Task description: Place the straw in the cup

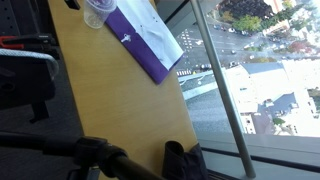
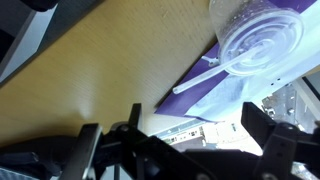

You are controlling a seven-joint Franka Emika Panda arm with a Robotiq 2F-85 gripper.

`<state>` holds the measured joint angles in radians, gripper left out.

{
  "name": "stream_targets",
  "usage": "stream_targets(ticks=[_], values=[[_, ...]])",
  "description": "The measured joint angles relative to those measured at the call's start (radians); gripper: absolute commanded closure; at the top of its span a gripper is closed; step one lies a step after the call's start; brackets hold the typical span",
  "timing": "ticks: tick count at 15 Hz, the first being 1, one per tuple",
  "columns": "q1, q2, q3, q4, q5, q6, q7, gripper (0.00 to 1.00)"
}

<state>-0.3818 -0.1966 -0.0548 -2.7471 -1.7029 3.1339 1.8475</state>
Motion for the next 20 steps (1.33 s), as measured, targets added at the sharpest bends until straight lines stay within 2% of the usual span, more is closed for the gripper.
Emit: stream_targets(ticks=[7, 20], values=[[-0.025, 0.025, 0.000, -0.010, -0.079, 0.047, 0.058, 0.00], [-0.020, -0.007, 0.003, -0.007, -0.079, 0.190, 0.103, 0.00]])
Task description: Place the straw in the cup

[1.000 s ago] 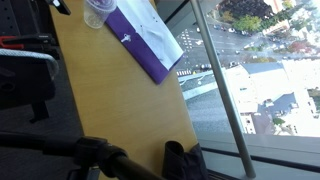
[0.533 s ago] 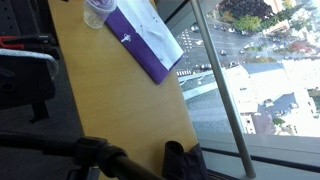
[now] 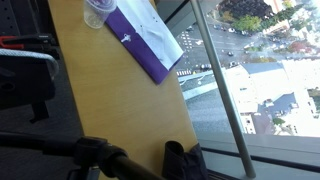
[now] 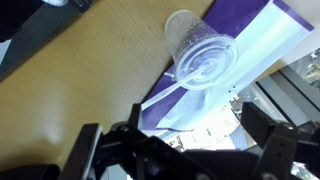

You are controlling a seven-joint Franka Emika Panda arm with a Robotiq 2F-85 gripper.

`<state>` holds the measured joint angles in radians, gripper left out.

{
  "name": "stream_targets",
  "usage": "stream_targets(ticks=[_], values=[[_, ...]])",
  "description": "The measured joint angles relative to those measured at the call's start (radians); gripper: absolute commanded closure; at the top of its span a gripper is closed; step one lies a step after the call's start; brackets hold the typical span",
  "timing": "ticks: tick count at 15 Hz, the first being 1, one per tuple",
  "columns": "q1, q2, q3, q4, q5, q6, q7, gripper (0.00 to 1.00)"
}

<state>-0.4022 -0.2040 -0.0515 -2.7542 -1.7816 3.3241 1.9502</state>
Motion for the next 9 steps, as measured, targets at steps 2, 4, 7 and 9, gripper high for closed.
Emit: stream_targets(ticks=[2, 4, 7, 9], values=[[0.000, -0.005, 0.000, 0.000, 0.000, 0.003, 0.000, 0.00], [0.000, -0.006, 0.000, 0.000, -0.002, 0.004, 0.002, 0.00], [-0.006, -0.006, 0.000, -0.001, -0.034, 0.001, 0.023, 0.00], [-0.015, -0.006, 0.000, -0.001, -0.061, -0.004, 0.037, 0.00]])
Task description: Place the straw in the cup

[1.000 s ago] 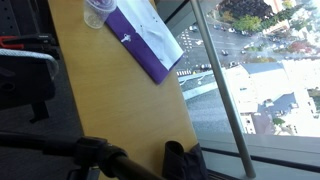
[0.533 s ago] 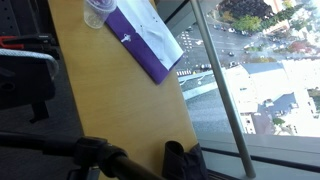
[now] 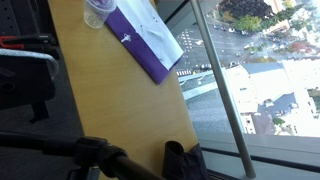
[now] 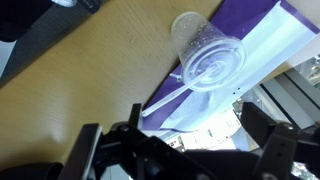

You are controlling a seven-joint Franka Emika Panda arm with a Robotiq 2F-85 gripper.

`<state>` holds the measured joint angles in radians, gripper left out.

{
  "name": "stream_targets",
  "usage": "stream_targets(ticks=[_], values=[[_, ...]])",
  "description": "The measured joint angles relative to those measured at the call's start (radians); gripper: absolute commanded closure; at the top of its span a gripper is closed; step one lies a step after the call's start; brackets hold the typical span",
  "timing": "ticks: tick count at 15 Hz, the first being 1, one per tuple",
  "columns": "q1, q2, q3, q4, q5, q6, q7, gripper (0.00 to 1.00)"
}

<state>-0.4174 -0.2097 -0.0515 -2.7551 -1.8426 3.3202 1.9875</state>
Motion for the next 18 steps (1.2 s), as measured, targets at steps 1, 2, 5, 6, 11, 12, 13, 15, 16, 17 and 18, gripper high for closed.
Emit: stream_targets(ticks=[1, 2, 5, 6, 11, 12, 13, 15, 16, 17, 18], values=[[-0.006, 0.000, 0.000, 0.000, -0.016, -0.003, 0.008, 0.00], [-0.013, 0.000, 0.000, 0.000, -0.028, -0.003, 0.014, 0.00], [-0.025, 0.000, -0.001, 0.000, -0.039, -0.003, 0.017, 0.00], [-0.025, 0.000, 0.000, 0.000, -0.039, -0.003, 0.017, 0.00], [-0.015, 0.000, 0.004, 0.000, -0.033, -0.003, 0.017, 0.00], [-0.014, 0.001, 0.005, 0.000, -0.032, -0.003, 0.017, 0.00], [-0.014, 0.001, 0.005, 0.001, -0.032, -0.004, 0.017, 0.00], [-0.014, 0.001, 0.005, 0.001, -0.032, -0.005, 0.017, 0.00], [-0.014, 0.002, 0.005, 0.002, -0.032, -0.006, 0.017, 0.00], [-0.014, 0.003, 0.005, 0.002, -0.032, -0.007, 0.017, 0.00], [-0.014, 0.006, 0.005, 0.003, -0.032, -0.009, 0.017, 0.00]])
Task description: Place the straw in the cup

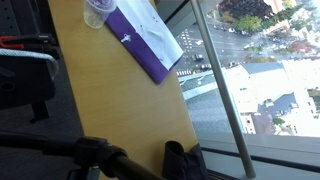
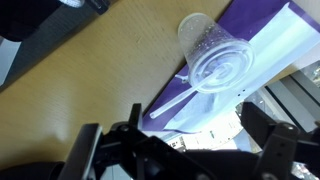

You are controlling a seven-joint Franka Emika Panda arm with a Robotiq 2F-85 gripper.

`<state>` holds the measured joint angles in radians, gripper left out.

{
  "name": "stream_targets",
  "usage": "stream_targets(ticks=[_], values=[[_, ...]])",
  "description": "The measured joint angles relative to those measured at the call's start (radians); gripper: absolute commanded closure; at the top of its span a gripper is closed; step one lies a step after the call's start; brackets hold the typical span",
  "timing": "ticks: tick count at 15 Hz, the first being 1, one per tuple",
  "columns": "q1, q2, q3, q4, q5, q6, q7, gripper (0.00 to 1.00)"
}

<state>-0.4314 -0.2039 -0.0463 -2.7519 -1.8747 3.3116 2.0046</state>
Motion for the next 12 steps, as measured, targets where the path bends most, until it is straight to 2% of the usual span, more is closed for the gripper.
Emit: stream_targets(ticks=[4, 6, 12], values=[[0.000, 0.016, 0.000, 0.011, 0.001, -0.025, 0.000, 0.00], [0.024, 0.027, -0.026, 0.012, 0.079, -0.041, -0.065, 0.00], [0.029, 0.067, -0.020, 0.032, 0.093, -0.044, -0.063, 0.00]])
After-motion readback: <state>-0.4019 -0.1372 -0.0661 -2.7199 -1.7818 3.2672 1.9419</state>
